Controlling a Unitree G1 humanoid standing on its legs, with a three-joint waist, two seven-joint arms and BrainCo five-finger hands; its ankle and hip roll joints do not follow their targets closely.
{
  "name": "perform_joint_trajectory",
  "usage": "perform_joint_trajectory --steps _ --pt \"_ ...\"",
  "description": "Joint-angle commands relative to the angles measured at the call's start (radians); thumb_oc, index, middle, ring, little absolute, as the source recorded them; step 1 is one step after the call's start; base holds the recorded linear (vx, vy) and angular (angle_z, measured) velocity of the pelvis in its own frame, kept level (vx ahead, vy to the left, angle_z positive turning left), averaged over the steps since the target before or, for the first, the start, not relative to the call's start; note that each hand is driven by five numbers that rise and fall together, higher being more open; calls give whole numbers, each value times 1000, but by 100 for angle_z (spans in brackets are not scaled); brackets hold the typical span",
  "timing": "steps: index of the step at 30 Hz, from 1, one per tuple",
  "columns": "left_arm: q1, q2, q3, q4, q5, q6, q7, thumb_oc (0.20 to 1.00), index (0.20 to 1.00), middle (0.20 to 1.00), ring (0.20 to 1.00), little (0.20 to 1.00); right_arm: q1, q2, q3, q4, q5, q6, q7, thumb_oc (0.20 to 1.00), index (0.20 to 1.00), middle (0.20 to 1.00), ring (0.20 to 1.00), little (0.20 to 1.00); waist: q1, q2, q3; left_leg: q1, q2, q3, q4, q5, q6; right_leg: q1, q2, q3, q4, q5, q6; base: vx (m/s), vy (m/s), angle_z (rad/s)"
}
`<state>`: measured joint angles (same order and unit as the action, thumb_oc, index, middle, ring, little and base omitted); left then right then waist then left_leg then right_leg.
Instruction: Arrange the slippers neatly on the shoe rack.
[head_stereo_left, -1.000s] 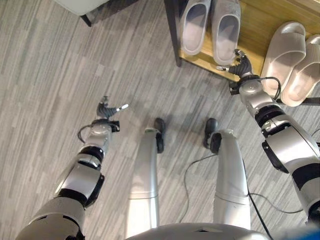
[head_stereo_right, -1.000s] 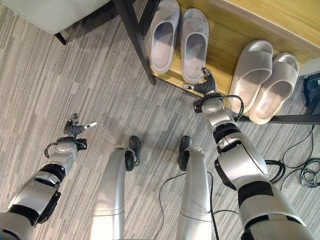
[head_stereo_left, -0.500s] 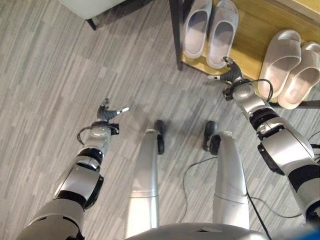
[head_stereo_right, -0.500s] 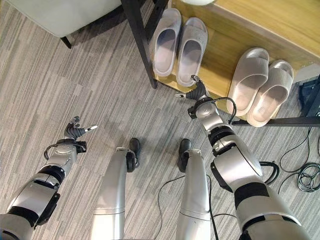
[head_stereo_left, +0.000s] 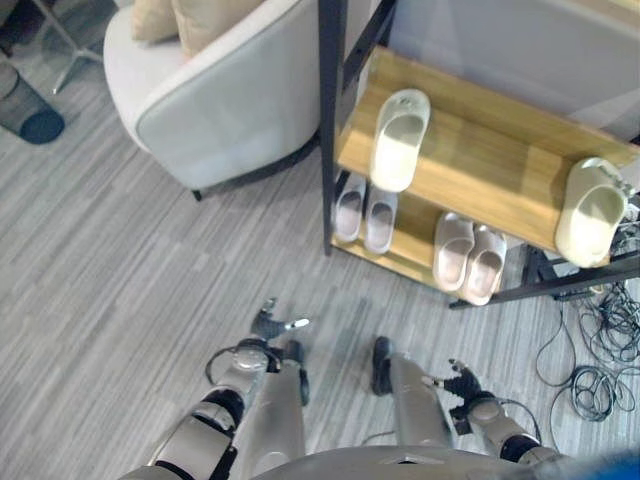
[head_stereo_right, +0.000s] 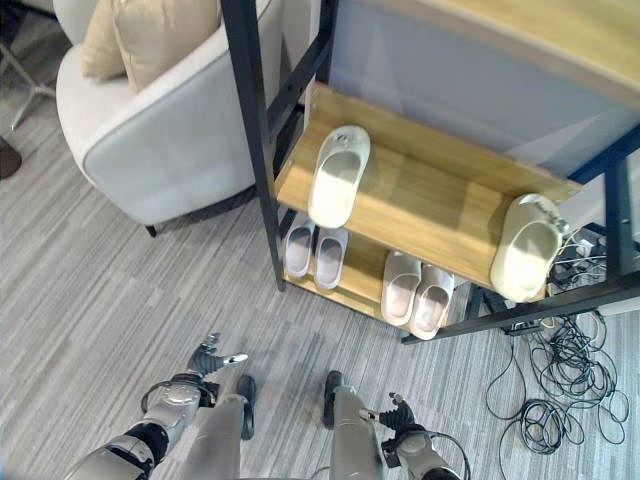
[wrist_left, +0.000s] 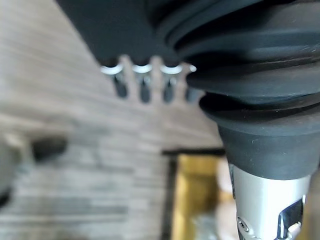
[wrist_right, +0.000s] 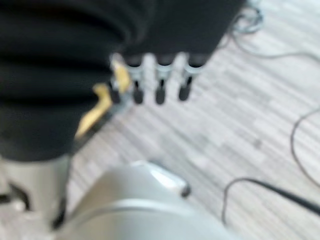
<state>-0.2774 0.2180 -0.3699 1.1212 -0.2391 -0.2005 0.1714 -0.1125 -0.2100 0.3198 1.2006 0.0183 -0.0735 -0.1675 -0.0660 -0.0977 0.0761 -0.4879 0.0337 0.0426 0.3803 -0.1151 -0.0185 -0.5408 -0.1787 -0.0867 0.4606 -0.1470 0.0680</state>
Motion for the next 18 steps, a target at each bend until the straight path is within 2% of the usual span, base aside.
perform_joint_trajectory --steps 1,6,9,10,11,15,16,18 --pt "-27 31 5 -38 80 -17 -32 1000 1000 1000 1000 1000 -84 -45 24 6 -86 -7 -2 1000 1000 1000 1000 1000 -2 38 81 89 14 -55 -48 -5 -37 139 -36 1 -131 86 65 140 -37 6" --pt "-11 18 -68 -136 133 -23 -96 1000 1000 1000 1000 1000 8 -51 19 46 -145 16 25 1000 1000 1000 1000 1000 -24 46 27 342 22 -20 -247 34 -48 357 -7 -18 -313 134 84 169 -62 -2" --pt "-15 50 -127 -360 66 -53 -156 1000 1000 1000 1000 1000 51 -55 19 52 -163 24 40 1000 1000 1000 1000 1000 -29 54 -7 438 30 -11 -334 50 -48 444 4 -21 -385 142 89 151 -73 -18" --pt "110 180 -133 -733 -60 -20 -271 1000 1000 1000 1000 1000 82 -59 -18 46 -155 27 47 1000 1000 1000 1000 1000 -4 66 -7 467 31 -15 -361 61 -45 480 3 -35 -409 145 90 105 -68 -10" --pt "260 200 -208 -738 -11 -96 -326 1000 1000 1000 1000 1000 59 -49 -27 77 -153 34 55 1000 1000 1000 1000 1000 13 71 -7 501 34 -20 -396 66 -44 511 9 -36 -437 146 91 58 -45 -12" --pt "265 201 -266 -779 -19 -65 -391 1000 1000 1000 1000 1000 76 -41 -34 91 -163 20 38 1000 1000 1000 1000 1000 16 76 -18 533 37 -10 -436 84 -46 540 12 -38 -476 157 95 28 -26 0" --pt "260 222 -309 -872 -6 -60 -417 1000 1000 1000 1000 1000 76 -35 -35 97 -156 25 31 1000 1000 1000 1000 1000 11 85 -29 550 36 -5 -461 92 -46 556 15 -37 -496 164 97 0 0 0" --pt "255 233 -330 -933 -22 -49 -445 1000 1000 1000 1000 1000 72 -36 -36 97 -150 28 27 1000 1000 1000 1000 1000 6 90 -33 554 36 -2 -467 92 -46 560 14 -33 -505 168 98 19 -4 -3"
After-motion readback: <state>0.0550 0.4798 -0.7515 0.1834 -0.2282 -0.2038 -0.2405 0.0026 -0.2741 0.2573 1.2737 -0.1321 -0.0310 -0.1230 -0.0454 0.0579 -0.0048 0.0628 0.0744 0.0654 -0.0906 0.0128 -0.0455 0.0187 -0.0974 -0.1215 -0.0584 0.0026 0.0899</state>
